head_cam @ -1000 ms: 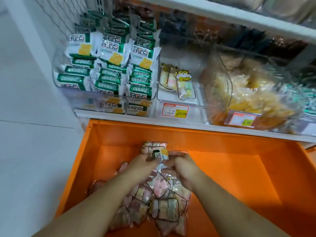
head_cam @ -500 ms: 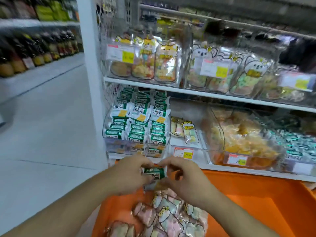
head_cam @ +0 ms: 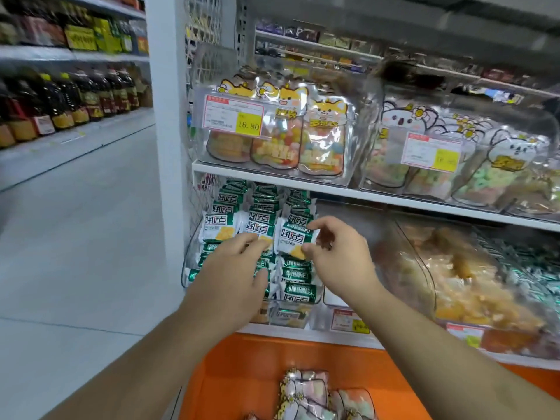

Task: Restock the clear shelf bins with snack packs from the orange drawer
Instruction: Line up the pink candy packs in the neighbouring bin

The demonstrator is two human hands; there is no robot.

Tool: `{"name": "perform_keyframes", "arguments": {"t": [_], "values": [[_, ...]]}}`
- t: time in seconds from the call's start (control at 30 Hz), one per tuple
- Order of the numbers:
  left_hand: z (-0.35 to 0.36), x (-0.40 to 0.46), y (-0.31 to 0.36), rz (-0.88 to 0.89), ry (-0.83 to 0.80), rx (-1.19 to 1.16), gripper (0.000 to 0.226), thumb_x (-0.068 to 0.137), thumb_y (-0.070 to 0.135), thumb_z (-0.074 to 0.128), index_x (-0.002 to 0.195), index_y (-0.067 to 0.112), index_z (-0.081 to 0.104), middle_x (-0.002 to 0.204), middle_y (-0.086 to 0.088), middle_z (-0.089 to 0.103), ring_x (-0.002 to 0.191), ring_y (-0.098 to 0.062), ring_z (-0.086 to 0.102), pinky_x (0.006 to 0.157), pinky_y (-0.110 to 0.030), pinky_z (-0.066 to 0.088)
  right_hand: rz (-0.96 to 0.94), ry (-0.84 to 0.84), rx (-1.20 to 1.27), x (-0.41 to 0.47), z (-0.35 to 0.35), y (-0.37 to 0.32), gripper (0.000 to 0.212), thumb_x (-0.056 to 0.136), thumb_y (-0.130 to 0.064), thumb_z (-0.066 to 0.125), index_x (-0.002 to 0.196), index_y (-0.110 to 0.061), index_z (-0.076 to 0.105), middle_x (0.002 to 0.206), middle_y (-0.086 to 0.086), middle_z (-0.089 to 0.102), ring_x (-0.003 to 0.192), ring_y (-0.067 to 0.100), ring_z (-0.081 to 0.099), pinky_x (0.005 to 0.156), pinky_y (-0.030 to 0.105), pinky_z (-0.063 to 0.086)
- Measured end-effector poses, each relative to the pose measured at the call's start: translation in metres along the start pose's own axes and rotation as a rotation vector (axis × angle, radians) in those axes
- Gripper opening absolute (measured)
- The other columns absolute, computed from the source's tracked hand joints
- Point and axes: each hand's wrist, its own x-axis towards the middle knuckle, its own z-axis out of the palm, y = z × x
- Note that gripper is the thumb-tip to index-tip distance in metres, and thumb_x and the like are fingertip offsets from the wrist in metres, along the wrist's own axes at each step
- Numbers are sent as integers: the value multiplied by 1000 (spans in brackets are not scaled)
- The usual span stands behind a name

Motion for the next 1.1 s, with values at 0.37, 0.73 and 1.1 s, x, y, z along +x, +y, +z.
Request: {"name": "perform_keyframes", "arguments": {"t": [0.37, 0.73, 1.1], "values": [[23, 22, -9, 4, -66, 153, 59, 108, 45, 41, 163, 24, 31, 172, 2, 21, 156, -22, 25, 126, -39, 24, -148, -31, -391, 24, 15, 18, 34, 91, -34, 78, 123, -30, 65, 110, -1, 50, 116, 25, 49, 98, 37, 48], [10, -17, 14, 87, -19, 62, 53, 107, 34, 48, 159, 29, 40, 163, 13, 33, 147, -11, 35, 118, -29, 31, -152, -55, -283, -13, -17, 24, 47, 95, -25, 73, 140, -30, 62, 129, 0, 54, 130, 22, 49, 110, 34, 41], [89, -82, 65, 5, -378, -182, 25, 102, 33, 59, 126, 28, 60, 128, 8, 53, 100, -8, 61, 92, -33, 53, 216, -373, 101, -143, -58, 94, 22, 97, -4, 65, 89, -18, 80, 70, -16, 69, 64, -1, 58, 66, 19, 47]]}}
